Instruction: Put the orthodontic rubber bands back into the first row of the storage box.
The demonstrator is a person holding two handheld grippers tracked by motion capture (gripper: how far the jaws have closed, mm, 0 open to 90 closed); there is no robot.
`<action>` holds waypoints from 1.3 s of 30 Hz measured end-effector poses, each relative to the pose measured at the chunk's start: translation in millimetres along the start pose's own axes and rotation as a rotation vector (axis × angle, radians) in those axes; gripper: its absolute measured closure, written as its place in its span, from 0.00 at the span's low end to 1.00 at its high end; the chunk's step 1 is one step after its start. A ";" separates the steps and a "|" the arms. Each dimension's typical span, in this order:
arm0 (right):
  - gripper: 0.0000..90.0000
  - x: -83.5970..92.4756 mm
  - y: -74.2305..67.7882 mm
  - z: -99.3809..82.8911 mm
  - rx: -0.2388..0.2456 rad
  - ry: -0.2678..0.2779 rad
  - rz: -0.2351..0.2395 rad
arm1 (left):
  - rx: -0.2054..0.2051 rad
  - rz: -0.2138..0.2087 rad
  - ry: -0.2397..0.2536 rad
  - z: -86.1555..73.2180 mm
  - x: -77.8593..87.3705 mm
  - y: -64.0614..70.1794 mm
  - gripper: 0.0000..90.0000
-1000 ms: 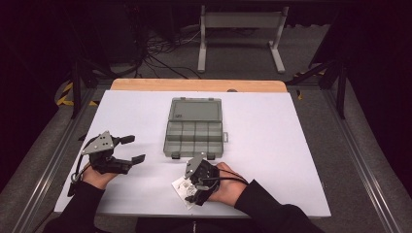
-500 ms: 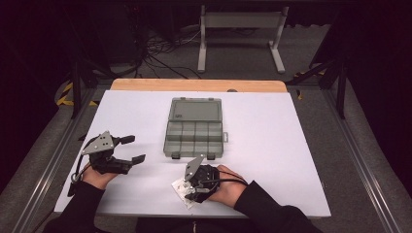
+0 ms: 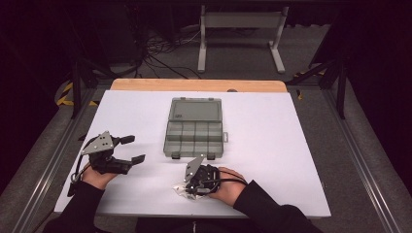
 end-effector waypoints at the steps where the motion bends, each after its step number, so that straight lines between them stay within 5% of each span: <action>1: 0.96 0.1 0.3 0.1 0.007 0.002 -0.001 | 0.001 -0.001 0.000 0.0 0.1 0.0 0.20; 9: 0.98 6.4 0.8 2.3 0.006 0.006 0.006 | 0.003 0.001 0.005 0.1 0.1 -0.9 0.20; 39: 0.97 76.7 28.6 32.6 0.007 0.138 -0.116 | 0.000 0.005 0.005 0.3 -0.1 -1.5 0.20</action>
Point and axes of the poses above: each handheld gripper's, and its own axes: x roughly backward along the jaws, z roughly out of its top, y roughly to its right, the point moved 7 cm from there along -x, roughly forward along the jaws, and after that the axes turned 3 degrees about x, right-handed, at the moved point
